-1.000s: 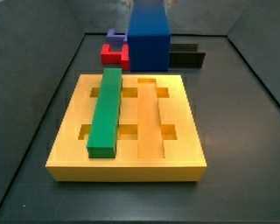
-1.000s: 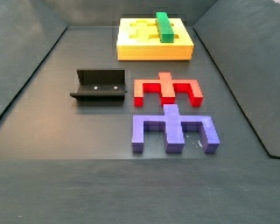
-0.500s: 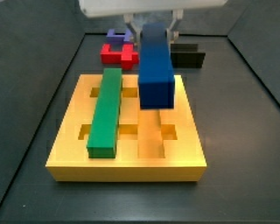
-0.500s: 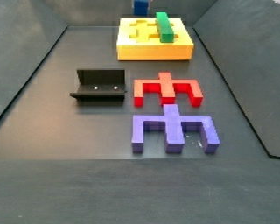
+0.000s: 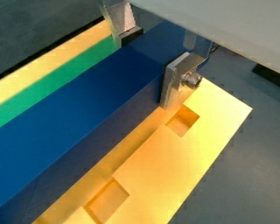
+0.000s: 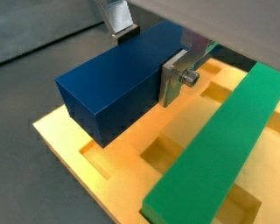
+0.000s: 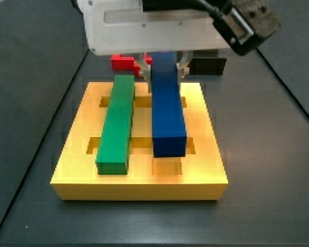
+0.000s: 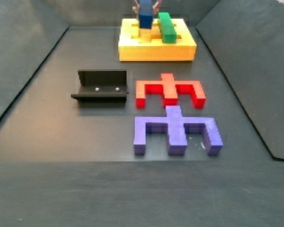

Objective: Pick up the blue object. Move up. Move to above the board. Insert the blue object.
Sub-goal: Insert the blue object.

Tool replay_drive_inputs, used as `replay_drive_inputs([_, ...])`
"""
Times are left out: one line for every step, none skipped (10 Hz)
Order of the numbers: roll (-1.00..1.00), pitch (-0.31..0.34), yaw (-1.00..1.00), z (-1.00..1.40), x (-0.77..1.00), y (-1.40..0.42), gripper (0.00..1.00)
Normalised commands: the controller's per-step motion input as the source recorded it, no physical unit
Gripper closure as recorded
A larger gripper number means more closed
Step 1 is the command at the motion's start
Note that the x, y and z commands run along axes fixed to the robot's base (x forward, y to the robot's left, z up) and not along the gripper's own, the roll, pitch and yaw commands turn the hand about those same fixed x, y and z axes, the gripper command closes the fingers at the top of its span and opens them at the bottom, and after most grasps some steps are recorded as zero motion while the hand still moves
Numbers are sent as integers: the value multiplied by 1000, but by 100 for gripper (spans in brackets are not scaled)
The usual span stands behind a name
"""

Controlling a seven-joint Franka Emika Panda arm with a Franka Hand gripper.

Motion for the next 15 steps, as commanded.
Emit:
replay_drive_inputs([161, -6, 426, -511, 80, 0, 100])
replay_drive_inputs([126, 0, 300, -426, 26, 0, 100])
replay_drive_inputs([47, 0, 246, -457, 6, 0, 100])
replay_drive_inputs([41, 0, 123, -426, 11, 0, 100])
replay_drive_inputs([0, 0, -31, -343, 43, 0, 100])
replay_drive_inputs([-23, 0, -77, -254, 0, 17, 100])
replay_drive_inputs([-27, 0, -86, -214, 0, 6, 100])
replay_drive_inputs([-23, -4, -14, -171, 0, 0, 100])
replay_drive_inputs([0, 0, -43, -163, 0, 0, 100])
replay_drive_inputs([0, 0, -143, -129, 0, 0, 100])
replay_drive_inputs([0, 0, -226, -114, 0, 0, 100])
replay_drive_inputs([0, 0, -177, -117, 0, 0, 100])
replay_drive_inputs([0, 0, -171, -109, 9, 0, 100])
replay_drive_inputs([0, 0, -129, -74, 63, 0, 100])
replay_drive_inputs([0, 0, -51, -57, 171, 0, 100])
